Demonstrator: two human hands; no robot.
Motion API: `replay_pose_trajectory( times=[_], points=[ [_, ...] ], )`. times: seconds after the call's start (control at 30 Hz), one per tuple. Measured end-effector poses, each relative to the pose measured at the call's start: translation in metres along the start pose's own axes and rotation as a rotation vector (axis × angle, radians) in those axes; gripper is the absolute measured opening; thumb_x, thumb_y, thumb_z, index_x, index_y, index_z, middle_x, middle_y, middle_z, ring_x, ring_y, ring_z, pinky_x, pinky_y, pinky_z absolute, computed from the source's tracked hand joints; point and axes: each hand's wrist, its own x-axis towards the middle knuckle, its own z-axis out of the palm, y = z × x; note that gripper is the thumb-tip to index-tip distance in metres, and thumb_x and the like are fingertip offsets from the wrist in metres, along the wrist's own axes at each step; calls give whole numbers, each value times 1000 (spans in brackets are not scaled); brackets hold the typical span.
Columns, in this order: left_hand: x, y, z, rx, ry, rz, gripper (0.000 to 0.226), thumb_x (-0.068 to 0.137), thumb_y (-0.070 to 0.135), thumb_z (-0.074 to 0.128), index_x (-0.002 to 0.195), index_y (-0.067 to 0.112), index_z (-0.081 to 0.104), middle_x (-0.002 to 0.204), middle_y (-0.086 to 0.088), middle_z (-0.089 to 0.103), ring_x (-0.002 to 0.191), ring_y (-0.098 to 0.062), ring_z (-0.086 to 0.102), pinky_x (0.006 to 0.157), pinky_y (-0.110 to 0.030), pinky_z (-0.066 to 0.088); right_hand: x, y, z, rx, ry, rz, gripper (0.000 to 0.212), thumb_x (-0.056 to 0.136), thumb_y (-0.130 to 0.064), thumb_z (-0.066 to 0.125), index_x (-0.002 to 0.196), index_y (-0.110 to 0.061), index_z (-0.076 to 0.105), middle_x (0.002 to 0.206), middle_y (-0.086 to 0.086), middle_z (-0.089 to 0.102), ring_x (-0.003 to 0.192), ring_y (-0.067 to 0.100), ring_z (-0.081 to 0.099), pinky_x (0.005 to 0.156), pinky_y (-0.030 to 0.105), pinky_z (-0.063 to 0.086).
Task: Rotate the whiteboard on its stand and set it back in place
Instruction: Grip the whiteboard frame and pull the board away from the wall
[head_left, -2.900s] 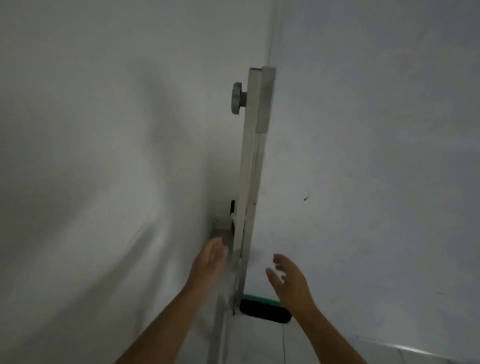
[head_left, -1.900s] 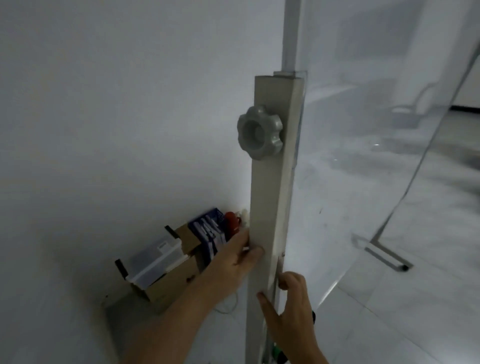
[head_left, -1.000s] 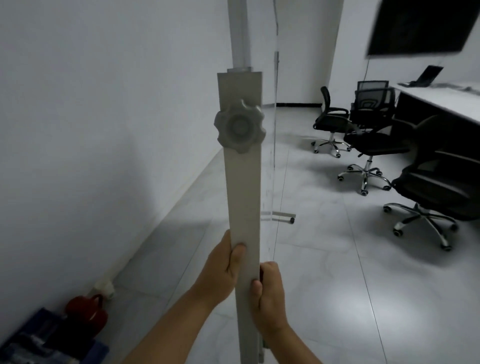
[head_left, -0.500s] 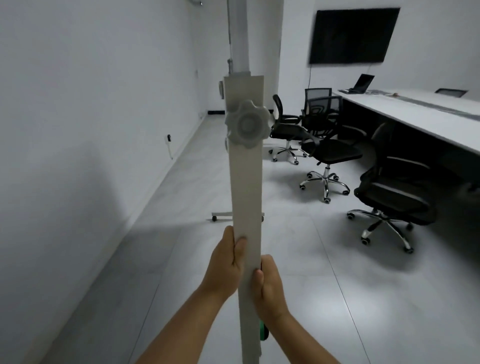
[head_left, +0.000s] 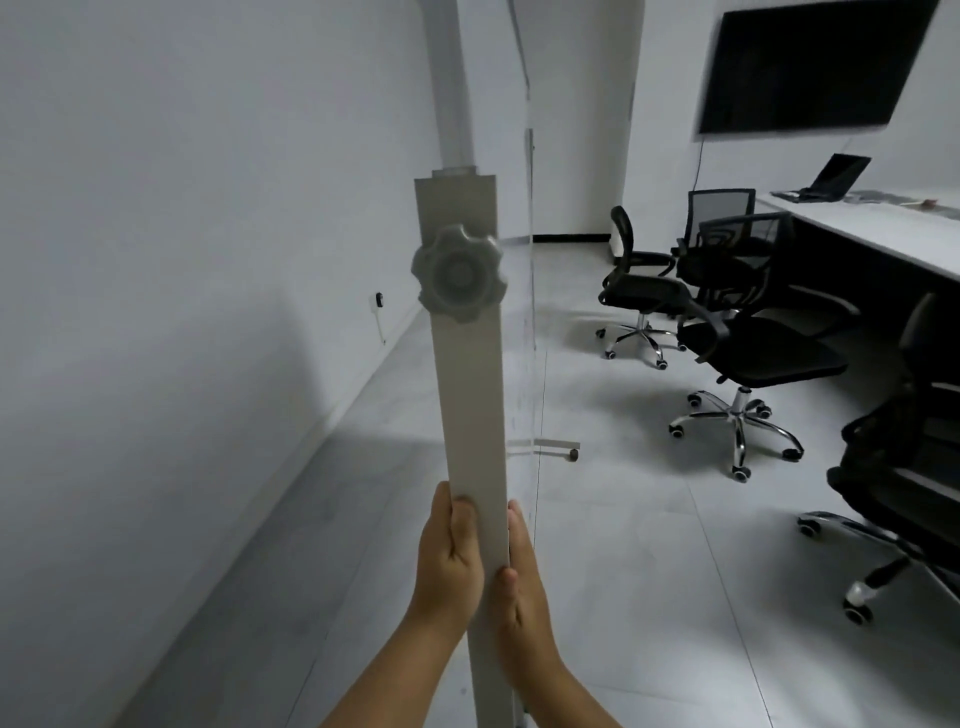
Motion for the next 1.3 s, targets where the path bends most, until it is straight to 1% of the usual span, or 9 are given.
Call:
replay_pose_trajectory(
  times=[0.1,0.23,0.33,0.6,0.7,0.8,1.07,1.2,1.3],
  points=[
    [57,-24,18,21,27,44,65,48,90,16,73,35,39,74,18,45,69,25,51,56,5,39,56,15,-3,1,22,10,112,57,-91,11,137,-13,15,148,5,16,133,-4,16,101,-4,14],
    [133,-56,41,10,-9,50,31,73,62,22,70,35,37,71,17,42,67,24,50,58,5,38,135,42,-5,-23,75,17,109,63,-88,15,139,-10,15,149,12,22,136,20,24,112,48,26],
    [195,-80,59,-2,-41,37,20,83,42,21,71,37,37,74,18,42,69,24,49,61,5,38,196,65,-10,-65,127,56,108,61,-89,15,139,-14,17,147,11,29,133,23,31,106,54,33],
    [355,-135,110,10,-64,27,17,78,29,25,68,36,36,69,16,42,63,22,50,59,3,39,363,118,-22,-45,133,106,103,59,-90,14,138,-24,15,147,9,29,132,19,33,107,47,35],
    [410,-153,132,8,-24,17,25,88,21,30,68,36,35,69,16,41,63,27,48,57,6,38,422,137,-26,-12,112,82,98,57,-91,12,132,-28,9,148,0,18,134,5,20,111,18,23],
    [462,-166,153,35,39,-6,21,84,22,29,69,36,35,71,18,40,63,31,46,55,8,35,479,155,-36,-30,52,56,99,57,-91,9,131,-25,8,140,-9,12,128,-3,11,95,-10,9],
    [614,-225,197,49,51,-95,27,91,7,26,109,0,46,77,20,42,66,12,50,56,9,34,637,210,-50,-200,38,19,94,55,-90,-2,127,-30,3,138,-13,8,125,-5,10,88,-14,4],
    [692,-252,220,37,49,-51,22,92,9,28,86,17,48,74,18,42,63,25,50,55,9,34,721,239,-52,-266,90,-5,96,53,-89,-8,126,-29,5,136,-12,10,126,0,12,97,-2,5],
    [754,-270,237,10,34,-37,16,78,26,27,68,33,39,73,18,41,63,33,45,55,10,33,785,261,-52,-280,108,-17,93,60,-87,-4,128,-25,11,137,-7,18,127,6,18,95,-9,2]
  ],
)
